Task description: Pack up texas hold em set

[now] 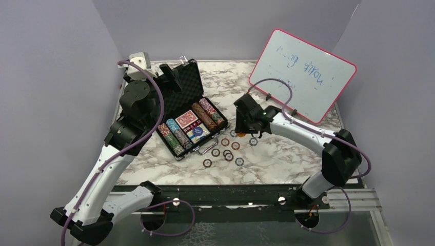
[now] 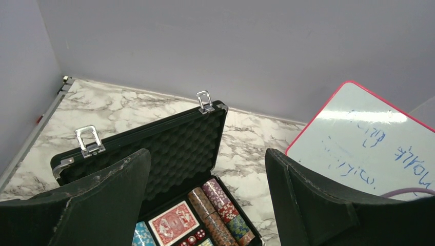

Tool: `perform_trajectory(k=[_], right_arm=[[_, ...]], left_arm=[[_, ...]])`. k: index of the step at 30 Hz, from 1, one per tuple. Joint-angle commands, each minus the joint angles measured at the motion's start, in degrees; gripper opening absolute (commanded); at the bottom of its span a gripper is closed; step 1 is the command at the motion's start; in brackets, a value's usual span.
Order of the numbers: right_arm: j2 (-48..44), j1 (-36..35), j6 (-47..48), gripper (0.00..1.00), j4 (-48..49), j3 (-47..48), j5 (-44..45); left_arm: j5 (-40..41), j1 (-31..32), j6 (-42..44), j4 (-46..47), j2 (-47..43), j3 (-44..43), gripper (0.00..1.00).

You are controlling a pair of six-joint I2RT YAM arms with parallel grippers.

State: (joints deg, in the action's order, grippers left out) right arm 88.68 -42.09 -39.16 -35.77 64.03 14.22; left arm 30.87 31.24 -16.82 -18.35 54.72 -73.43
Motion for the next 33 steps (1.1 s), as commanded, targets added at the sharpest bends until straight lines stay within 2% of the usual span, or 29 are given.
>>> perform_trajectory(k=[1, 9, 16, 23, 33], right_arm=[[6.94, -4.31, 2.43, 0.43, 3.64, 8.9, -1.0], [25.63, -10.98, 7.71, 0.43, 7.2, 32.08, -1.96], [39.29, -11.7, 10.77, 0.43, 9.74, 47.79, -3.79], [47.22, -11.7, 13.67, 0.43, 10.68, 56.58, -4.93], [50.26, -11.7, 14.92, 0.46, 10.7, 59.12, -6.26]], left_arm=[[0.88, -0.13, 2.43, 1.12, -0.05, -3.22, 0.85], [2.01, -0.13, 4.25, 1.17, -0.65, -3.82, 0.85], [2.9, -0.13, 3.94, 0.63, -1.76, -3.65, 0.85], [3.23, -0.13, 3.22, 0.16, -2.01, -3.05, 0.85], [3.84, -0.13, 3.02, 0.07, -1.9, -2.67, 0.85]])
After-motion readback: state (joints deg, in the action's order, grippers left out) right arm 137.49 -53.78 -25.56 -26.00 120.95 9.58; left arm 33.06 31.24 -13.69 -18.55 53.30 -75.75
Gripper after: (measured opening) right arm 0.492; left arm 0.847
